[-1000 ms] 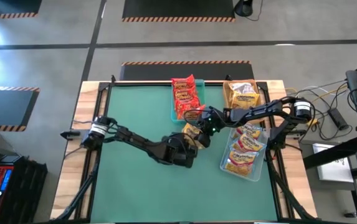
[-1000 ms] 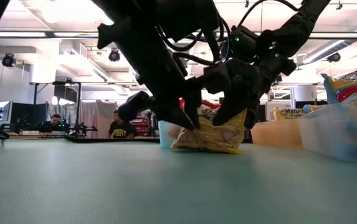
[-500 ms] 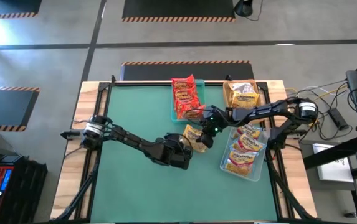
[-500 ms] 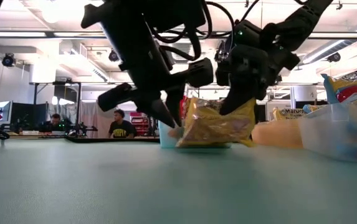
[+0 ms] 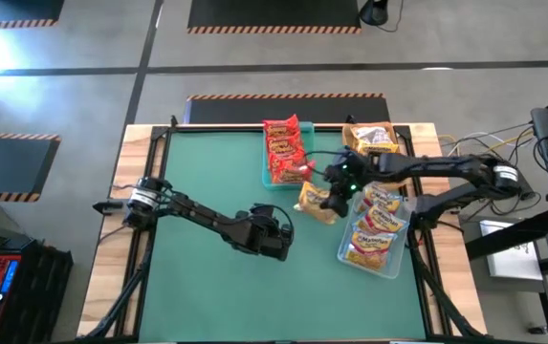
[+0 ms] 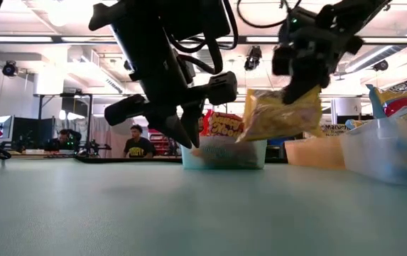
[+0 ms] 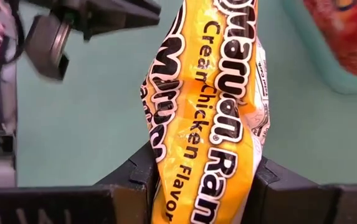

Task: Sort Maruchan noodles
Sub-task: Put the yellow noodle pack into the orange bin

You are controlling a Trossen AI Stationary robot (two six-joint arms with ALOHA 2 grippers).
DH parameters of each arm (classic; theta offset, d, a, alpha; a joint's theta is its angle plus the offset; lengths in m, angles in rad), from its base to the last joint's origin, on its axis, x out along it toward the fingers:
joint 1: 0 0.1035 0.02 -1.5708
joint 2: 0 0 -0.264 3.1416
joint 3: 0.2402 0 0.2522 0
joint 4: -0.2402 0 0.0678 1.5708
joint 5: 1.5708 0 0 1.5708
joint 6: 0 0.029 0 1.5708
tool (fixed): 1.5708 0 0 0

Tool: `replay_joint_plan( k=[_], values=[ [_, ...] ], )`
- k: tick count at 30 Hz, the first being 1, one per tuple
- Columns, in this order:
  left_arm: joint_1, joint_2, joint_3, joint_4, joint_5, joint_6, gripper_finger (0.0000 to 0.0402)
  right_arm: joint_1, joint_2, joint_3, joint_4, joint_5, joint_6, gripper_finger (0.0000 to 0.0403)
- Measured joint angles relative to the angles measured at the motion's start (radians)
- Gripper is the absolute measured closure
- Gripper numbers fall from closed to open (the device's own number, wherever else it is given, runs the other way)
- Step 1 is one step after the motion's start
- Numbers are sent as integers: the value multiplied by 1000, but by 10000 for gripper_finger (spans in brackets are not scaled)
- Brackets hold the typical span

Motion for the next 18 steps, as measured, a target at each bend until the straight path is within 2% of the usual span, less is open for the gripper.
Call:
replay_joint_plan(
  k=[8,13,18],
  values=[
    [0,0,0,-2,0,1,365,-132,-142,0,-111,5,-170,280],
    [0,0,0,-1,0,2,365,-247,-168,0,-207,16,-290,280],
    [0,-1,1,-1,0,3,366,-354,-173,0,-269,81,-403,280]
  ],
)
